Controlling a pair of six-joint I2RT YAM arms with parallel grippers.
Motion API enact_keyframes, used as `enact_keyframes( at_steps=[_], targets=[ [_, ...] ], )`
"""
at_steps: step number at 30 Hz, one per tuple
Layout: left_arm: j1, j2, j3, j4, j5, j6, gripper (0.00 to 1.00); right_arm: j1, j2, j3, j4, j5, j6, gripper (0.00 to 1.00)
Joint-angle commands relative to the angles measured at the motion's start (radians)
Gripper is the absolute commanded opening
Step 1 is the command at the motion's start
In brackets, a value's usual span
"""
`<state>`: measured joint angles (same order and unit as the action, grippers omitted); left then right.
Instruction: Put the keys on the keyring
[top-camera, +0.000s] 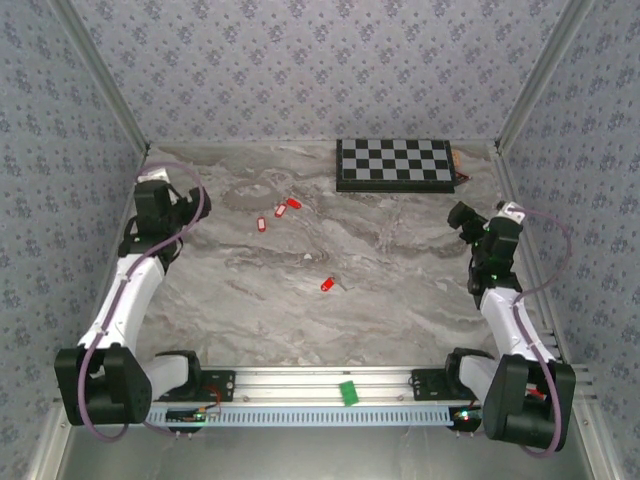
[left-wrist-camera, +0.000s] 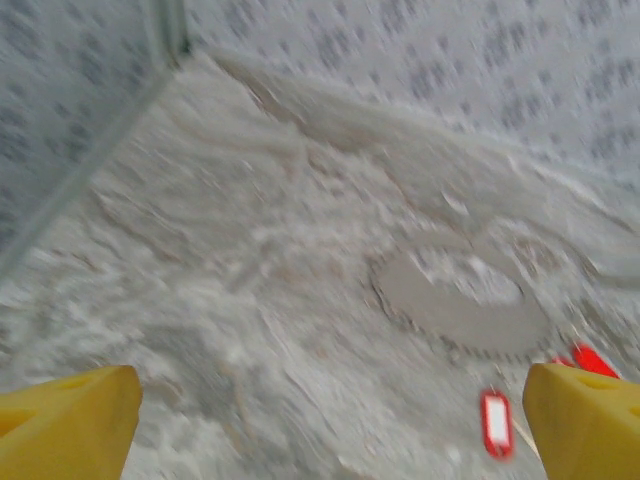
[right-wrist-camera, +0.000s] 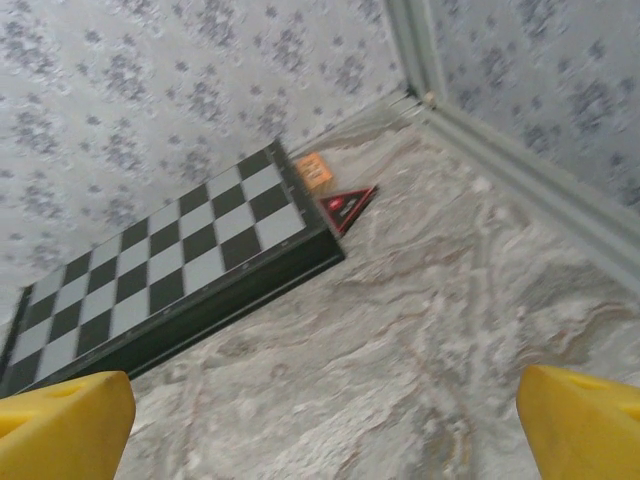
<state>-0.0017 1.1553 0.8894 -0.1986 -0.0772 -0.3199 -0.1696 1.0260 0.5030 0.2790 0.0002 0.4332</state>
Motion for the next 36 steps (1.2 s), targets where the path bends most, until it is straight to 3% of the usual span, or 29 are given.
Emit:
enact_keyframes(
  at_steps=[1,7,11,14,20,27,31,36],
  targets=[
    [-0.001,0.062,0.035,-0.098,0.185,-0.036,0.91,0.017,-0.008,0.056,-0.103,-0.181,0.049,1.0],
    [-0.018,0.289,0.148,-0.056,0.278,-0.022,0.76,0.142,-0.018,0.139,-0.195,-0.197,0.001,1.0],
    [-0.03,0.483,0.296,-0.082,0.309,-0.01,0.54,0.281,-0.023,0.202,-0.274,-0.137,-0.047,1.0],
    [-0.039,0.609,0.407,-0.109,0.321,-0.001,0.43,0.374,-0.026,0.228,-0.303,-0.087,-0.067,1.0],
    [-0.049,0.835,0.619,-0.207,0.323,0.029,0.37,0.484,-0.009,0.235,-0.31,-0.036,-0.066,1.0],
    [-0.065,1.03,0.805,-0.338,0.284,0.066,0.36,0.545,0.018,0.264,-0.332,-0.011,-0.07,1.0],
    [-0.066,1.042,0.794,-0.366,0.288,0.071,0.36,0.57,0.019,0.267,-0.34,0.009,-0.082,0.99],
    [-0.069,0.964,0.654,-0.324,0.307,0.039,0.36,0.584,0.027,0.253,-0.318,0.021,-0.076,1.0]
  ],
)
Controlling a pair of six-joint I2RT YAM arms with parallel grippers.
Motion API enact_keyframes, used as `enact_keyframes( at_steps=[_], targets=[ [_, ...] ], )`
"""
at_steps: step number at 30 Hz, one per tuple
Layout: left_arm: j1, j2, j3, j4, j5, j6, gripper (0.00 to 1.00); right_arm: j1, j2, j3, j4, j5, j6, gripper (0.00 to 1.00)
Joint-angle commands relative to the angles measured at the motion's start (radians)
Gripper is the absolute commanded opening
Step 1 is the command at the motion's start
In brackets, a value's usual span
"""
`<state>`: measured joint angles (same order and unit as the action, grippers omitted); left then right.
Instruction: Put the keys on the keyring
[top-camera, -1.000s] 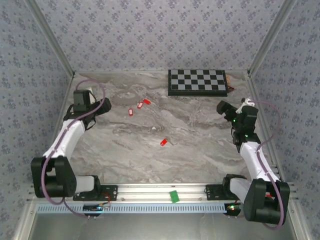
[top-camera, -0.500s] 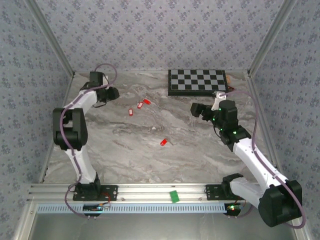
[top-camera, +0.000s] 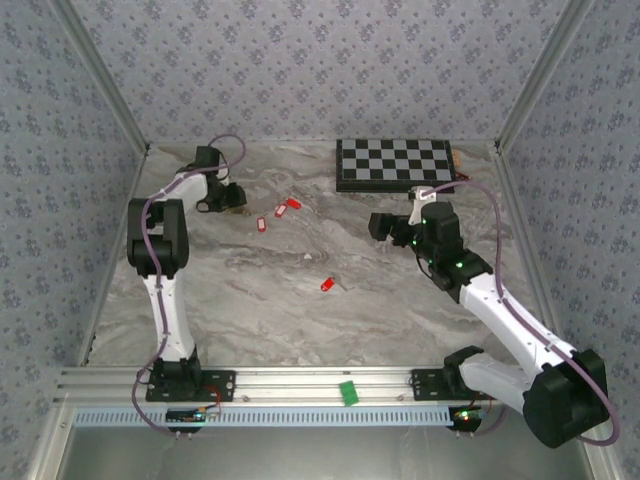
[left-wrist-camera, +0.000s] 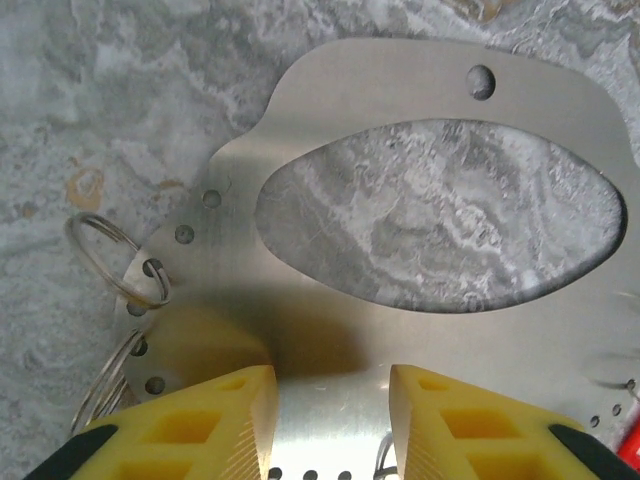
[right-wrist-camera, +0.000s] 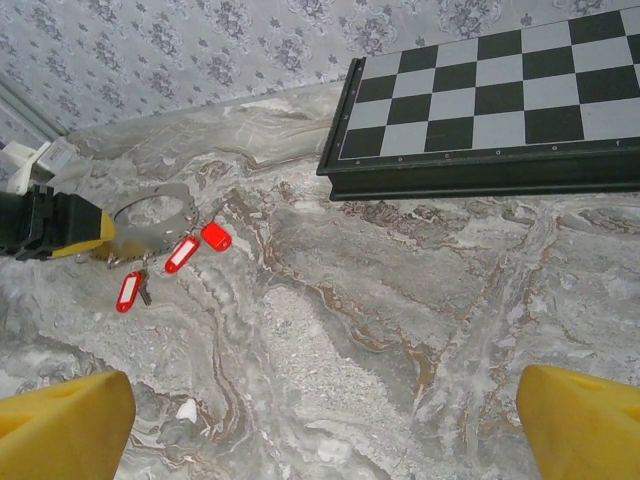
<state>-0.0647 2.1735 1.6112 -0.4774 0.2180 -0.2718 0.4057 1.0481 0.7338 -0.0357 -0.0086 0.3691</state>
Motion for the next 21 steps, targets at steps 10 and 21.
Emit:
enact_keyframes(
  at_steps=[10,21],
  targets=[
    [-0.08,-0.293,-0.433,0.049,0.047,-0.199,0.39,0.041,0.068,0.037,0.029,0.032,-0.01,0.99],
    [-0.154,-0.685,-0.76,0.067,-0.011,-0.316,0.44,0.099,0.101,0.035,0.053,0.054,-0.009,1.0]
  ],
)
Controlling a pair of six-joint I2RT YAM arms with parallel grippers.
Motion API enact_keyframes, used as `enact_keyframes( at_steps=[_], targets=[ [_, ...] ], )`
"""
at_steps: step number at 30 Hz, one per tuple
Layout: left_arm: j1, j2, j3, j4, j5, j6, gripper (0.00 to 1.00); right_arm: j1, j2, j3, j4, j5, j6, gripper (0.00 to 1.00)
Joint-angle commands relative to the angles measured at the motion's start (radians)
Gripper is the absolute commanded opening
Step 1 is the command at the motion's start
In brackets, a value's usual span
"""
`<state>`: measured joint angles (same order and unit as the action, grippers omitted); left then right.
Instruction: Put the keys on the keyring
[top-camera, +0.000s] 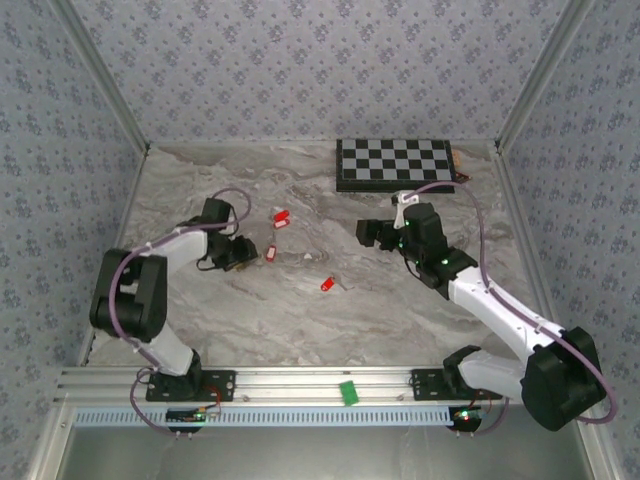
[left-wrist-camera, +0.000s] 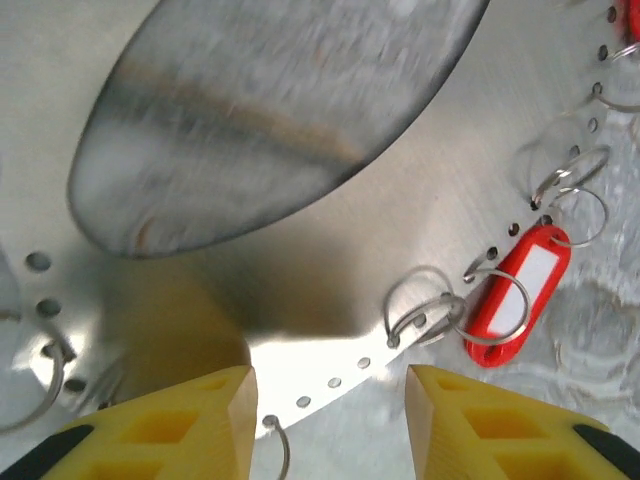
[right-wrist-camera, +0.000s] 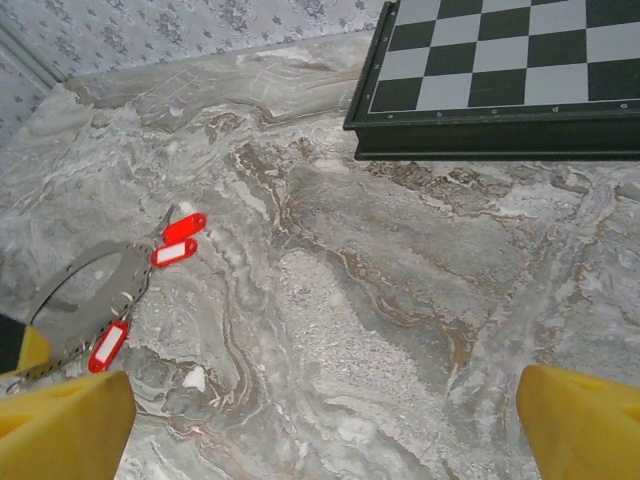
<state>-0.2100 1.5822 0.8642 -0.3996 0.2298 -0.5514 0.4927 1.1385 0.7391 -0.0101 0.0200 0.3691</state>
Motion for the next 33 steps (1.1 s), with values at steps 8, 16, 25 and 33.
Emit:
enact_keyframes(
  at_steps=[8,16,25,33],
  targets=[
    [-0.045,-0.149,0.035,-0.089,-0.041,0.071,0.5,0.042,0.027,0.065,-0.001,0.084,0.001,0.99],
    [-0.075,-0.105,0.066,-0.093,-0.064,0.105,0.5,0.052,0.024,0.111,-0.102,0.172,0.041,1.0],
    [-0.087,-0.007,0.171,-0.194,-0.149,0.228,0.45,0.053,0.024,0.1,-0.077,0.11,0.034,0.99],
    [-0.135,-0.03,0.124,-0.25,-0.229,0.181,0.4,0.052,0.037,0.095,-0.056,0.108,0.037,1.0]
  ],
)
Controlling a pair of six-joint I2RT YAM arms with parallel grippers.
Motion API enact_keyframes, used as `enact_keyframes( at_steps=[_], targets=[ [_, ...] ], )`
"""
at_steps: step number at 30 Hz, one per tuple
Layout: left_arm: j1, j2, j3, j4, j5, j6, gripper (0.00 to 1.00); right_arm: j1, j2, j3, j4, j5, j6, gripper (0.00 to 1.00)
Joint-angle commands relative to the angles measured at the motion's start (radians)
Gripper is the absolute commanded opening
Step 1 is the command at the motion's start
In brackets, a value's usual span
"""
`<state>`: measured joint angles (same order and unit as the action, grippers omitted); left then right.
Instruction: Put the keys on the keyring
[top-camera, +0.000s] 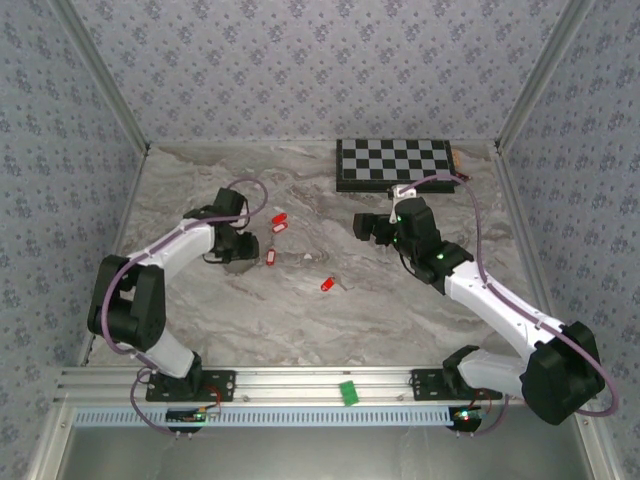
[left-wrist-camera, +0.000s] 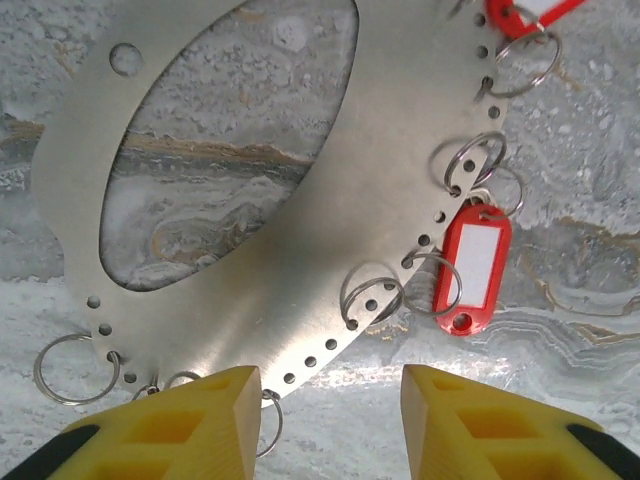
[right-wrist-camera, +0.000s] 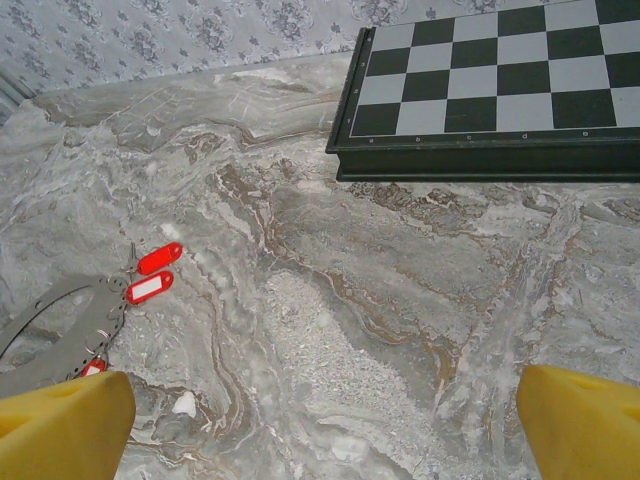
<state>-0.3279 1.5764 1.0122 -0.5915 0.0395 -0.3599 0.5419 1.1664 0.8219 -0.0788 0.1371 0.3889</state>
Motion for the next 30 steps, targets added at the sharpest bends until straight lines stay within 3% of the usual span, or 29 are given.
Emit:
enact_keyframes(
  at_steps=[1,16,30],
  targets=[
    [-0.022,-0.03,-0.036,-0.058,-0.039,-0.014,0.4,0.003,0.013,0.011,0.015,-0.011,0.02,1.0],
    [-0.122,0.044,-0.028,-0.156,-0.244,-0.01,0.37,0.006,0.03,0.014,0.017,-0.04,0.035,1.0],
    [-0.15,0.135,0.048,-0.163,-0.312,0.031,0.33,0.009,0.003,0.001,0.004,-0.037,0.039,1.0]
  ],
)
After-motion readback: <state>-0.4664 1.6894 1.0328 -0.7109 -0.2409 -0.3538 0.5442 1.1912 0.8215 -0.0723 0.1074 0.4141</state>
